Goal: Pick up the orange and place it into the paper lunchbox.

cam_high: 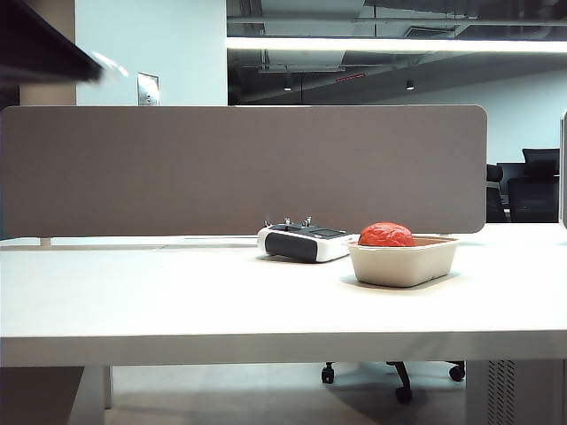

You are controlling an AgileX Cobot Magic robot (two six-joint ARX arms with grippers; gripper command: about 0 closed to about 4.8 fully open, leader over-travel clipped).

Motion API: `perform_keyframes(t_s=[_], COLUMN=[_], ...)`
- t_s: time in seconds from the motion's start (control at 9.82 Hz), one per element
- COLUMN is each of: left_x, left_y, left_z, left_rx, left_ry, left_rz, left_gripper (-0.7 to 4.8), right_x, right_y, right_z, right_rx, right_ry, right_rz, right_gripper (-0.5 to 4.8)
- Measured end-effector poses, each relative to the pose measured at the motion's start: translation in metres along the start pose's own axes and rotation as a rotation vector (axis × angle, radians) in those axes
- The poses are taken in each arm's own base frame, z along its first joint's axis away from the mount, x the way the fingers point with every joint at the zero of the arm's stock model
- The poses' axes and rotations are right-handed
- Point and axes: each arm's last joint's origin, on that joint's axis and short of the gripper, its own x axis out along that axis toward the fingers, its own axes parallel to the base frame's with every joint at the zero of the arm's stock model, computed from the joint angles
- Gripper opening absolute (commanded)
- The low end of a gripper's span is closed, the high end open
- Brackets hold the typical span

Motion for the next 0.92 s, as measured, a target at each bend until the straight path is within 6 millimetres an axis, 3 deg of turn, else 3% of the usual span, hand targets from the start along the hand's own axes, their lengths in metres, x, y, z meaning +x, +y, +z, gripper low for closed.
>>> perform_keyframes(t_s=[0.1,0.31,0.61,0.71,0.92], left_x=[-0.017,-0.032,-0.04,-0.038,-0.039], left_y=[0.018,0.034,0.042,0.053,0.056], left_z=[-0.007,-0.023,-0.031,-0.068,-0.068], left_rx=[-0.004,-0.005,-0.026,-0.067,-0.069], left_ry=[-0.106,-0.142,-0.086,0.017,0.011], left_rz=[0.141,0.306,0.437,0.543,0.574], left_gripper=[-0.08,-0.07,-0.07,-0.07,-0.08], right_x=[0.0,0.0,0.0,-0.002,-0.002], right_y=[0.0,0.0,0.0,0.0,0.0], right_z=[0.0,0.0,0.0,0.0,0.0], right_rx=[0.0,0.0,0.0,0.0,0.0], right_ry=[0.0,0.0,0.0,-0.001,-0.001], right_rz=[0.0,0.0,0.0,0.0,0.0], right_gripper=[-0.05,-0.05,-0.05,-0.05,-0.05])
